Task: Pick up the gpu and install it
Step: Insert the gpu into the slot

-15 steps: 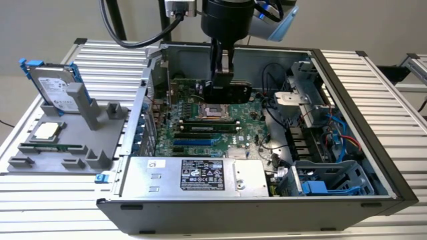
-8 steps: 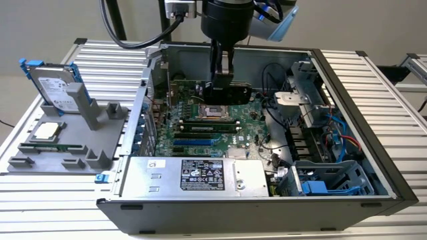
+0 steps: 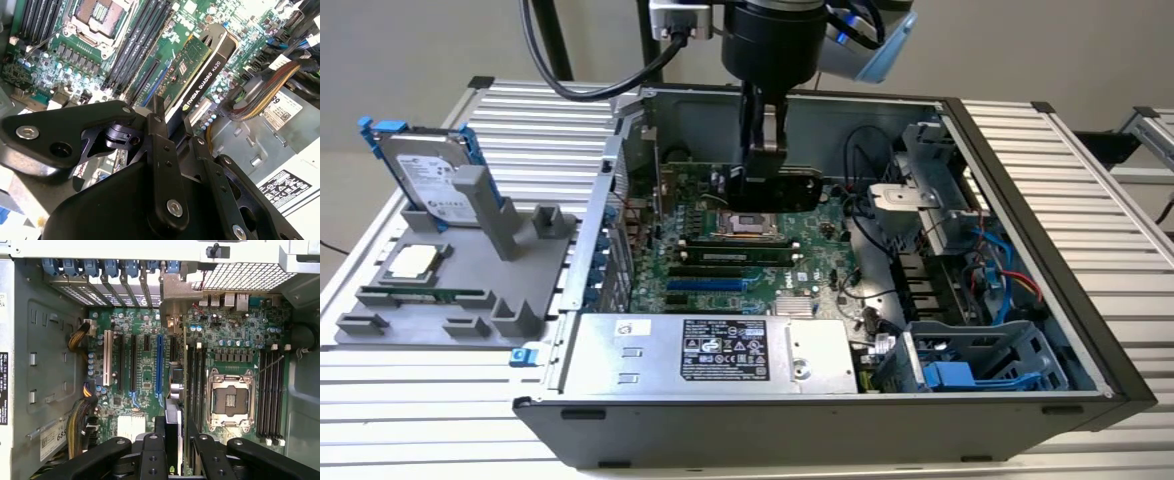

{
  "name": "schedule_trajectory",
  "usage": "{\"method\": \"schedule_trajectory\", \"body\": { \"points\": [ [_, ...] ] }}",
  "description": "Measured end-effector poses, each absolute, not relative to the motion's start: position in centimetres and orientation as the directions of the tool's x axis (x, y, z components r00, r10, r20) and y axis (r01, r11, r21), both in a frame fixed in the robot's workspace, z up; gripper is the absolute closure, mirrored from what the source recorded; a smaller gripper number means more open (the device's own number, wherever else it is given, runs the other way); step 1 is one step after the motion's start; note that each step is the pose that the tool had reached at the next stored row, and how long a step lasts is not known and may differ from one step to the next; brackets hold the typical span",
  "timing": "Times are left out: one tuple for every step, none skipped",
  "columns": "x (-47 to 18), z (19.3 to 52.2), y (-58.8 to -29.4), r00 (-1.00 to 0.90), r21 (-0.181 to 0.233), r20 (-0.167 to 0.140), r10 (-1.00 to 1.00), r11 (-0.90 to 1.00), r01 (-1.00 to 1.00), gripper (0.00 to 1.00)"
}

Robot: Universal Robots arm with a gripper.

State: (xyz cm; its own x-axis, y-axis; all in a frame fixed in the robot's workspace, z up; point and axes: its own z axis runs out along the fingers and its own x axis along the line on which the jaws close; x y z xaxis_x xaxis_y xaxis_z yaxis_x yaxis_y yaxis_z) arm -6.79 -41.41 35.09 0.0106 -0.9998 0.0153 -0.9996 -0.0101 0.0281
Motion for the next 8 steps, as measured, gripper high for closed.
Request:
{"method": "schedule_trajectory", "body": {
  "points": [
    [-6.79, 35.08, -41.41, 0.011, 0.028, 0.016, -1.0, -0.01, -1.0, 1.0],
    [-6.79, 35.08, -41.42, 0.011, 0.028, 0.016, -1.0, -0.01, -1.0, 1.0],
    [-6.79, 35.07, -41.41, 0.011, 0.028, 0.016, -1.0, -0.01, -1.0, 1.0],
    [-6.79, 35.07, -41.41, 0.011, 0.028, 0.016, -1.0, -0.01, -1.0, 1.0],
    [-6.79, 35.06, -41.41, 0.011, 0.028, 0.016, -1.0, -0.01, -1.0, 1.0],
    [-6.79, 35.06, -41.41, 0.011, 0.028, 0.016, -1.0, -0.01, -1.0, 1.0],
    [-6.79, 35.06, -41.41, 0.011, 0.028, 0.016, -1.0, -0.01, -1.0, 1.0],
    [-6.79, 35.07, -41.41, 0.011, 0.028, 0.016, -1.0, -0.01, -1.0, 1.0]
  ]
}}
